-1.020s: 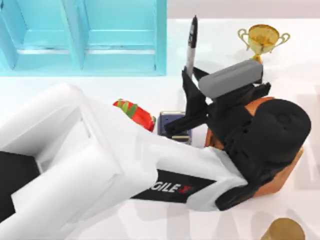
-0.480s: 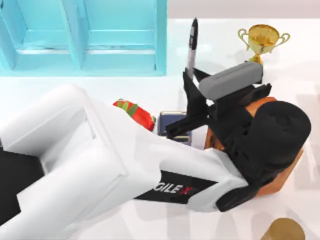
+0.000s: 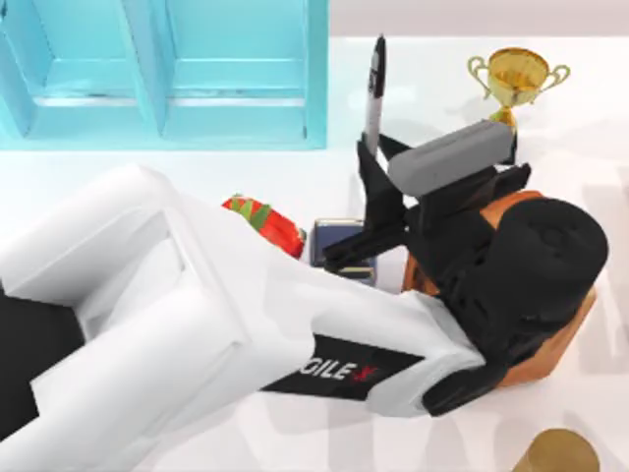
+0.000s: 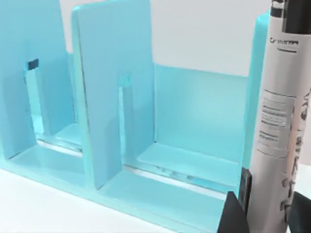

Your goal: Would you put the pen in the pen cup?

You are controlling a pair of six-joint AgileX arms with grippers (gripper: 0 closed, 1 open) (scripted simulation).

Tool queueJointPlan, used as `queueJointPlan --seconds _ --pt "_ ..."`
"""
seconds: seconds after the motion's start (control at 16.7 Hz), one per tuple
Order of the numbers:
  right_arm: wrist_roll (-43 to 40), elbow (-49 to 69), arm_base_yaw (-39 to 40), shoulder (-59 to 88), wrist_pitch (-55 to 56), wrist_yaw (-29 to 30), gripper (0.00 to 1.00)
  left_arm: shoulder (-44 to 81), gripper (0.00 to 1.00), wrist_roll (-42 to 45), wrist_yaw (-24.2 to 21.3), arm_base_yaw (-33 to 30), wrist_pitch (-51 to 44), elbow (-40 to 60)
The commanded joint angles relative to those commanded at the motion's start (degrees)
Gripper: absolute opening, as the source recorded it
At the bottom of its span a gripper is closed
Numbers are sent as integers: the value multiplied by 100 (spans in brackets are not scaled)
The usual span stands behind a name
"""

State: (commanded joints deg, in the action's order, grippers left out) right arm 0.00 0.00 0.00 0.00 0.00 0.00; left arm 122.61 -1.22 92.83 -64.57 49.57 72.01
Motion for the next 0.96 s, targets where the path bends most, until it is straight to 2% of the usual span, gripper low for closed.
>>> queueJointPlan --seconds 0.6,0.96 --pt "0 0 0 0 0 0 100 0 98 0 0 0 0 0" --pt "0 0 0 0 0 0 100 0 100 0 0 0 0 0"
